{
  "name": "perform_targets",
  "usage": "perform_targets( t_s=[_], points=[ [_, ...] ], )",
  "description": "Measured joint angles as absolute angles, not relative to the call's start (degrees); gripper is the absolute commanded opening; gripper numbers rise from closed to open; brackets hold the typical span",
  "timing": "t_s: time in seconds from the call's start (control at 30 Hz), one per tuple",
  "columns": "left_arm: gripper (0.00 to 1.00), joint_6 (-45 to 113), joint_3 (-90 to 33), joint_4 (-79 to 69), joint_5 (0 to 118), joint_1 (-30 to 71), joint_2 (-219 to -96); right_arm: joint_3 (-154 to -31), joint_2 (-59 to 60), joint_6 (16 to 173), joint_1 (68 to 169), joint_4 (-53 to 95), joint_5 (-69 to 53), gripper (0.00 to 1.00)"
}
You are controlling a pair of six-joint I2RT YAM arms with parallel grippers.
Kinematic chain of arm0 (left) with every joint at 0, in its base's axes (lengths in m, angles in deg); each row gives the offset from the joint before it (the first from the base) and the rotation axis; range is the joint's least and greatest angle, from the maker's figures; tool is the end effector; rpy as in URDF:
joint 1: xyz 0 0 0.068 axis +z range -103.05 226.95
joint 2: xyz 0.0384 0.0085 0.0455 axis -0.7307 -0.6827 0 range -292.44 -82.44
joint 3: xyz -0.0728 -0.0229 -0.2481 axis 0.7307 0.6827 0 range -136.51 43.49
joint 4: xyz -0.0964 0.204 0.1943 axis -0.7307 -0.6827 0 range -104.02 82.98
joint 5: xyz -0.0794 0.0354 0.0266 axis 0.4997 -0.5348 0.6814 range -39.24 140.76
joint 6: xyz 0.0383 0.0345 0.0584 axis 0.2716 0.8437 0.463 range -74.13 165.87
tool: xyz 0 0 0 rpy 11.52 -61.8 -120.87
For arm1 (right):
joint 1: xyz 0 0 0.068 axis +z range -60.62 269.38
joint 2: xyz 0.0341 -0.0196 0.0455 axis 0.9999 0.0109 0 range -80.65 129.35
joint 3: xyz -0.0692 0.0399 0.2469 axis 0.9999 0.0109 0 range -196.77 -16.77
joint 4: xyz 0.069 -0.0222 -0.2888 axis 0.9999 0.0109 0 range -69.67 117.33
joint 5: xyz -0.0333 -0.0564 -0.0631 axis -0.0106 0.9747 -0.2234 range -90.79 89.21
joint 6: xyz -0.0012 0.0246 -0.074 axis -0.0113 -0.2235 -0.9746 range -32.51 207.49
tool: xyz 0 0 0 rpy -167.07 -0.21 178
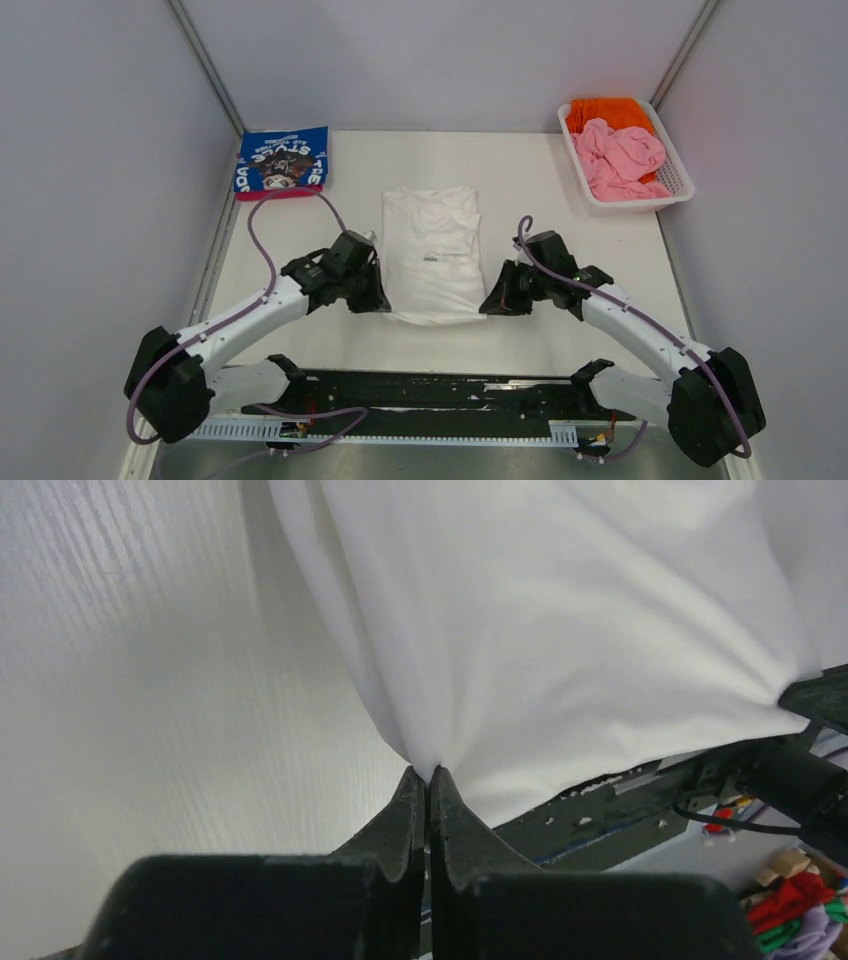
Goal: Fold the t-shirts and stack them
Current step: Fold the long partially folded tshirt into a neat square
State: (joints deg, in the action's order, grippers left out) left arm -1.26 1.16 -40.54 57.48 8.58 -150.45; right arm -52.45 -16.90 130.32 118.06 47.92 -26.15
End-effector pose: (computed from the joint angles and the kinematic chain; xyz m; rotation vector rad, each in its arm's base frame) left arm 0.2143 -0.1796 0.1565 -0.1661 2.7507 -0.6340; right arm 0.2174 0.1514 0.1467 0.1482 2.7404 0.9942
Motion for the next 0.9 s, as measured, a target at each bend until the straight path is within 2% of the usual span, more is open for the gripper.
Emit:
perform_targets(
  t_s=[0.17, 0.3, 0.9],
  points=[
    [0.0, -3.25, 0.57, -44.15, 58.79, 8.49, -142.14, -55.56, -17.88, 128.68, 117.3, 52.99, -30.9, 0.0],
    [0.0, -3.08, -3.49, -45.28, 56.95, 8.77, -142.62, -62.46, -14.3, 126.08, 114.68, 54.33, -31.66, 0.0],
    [0.0, 3.61, -25.22, -37.79, 53.65, 22.08, -166.45, -88.85, 9.31, 119.24, 104.82, 52.42, -31.14, 0.0]
  ],
)
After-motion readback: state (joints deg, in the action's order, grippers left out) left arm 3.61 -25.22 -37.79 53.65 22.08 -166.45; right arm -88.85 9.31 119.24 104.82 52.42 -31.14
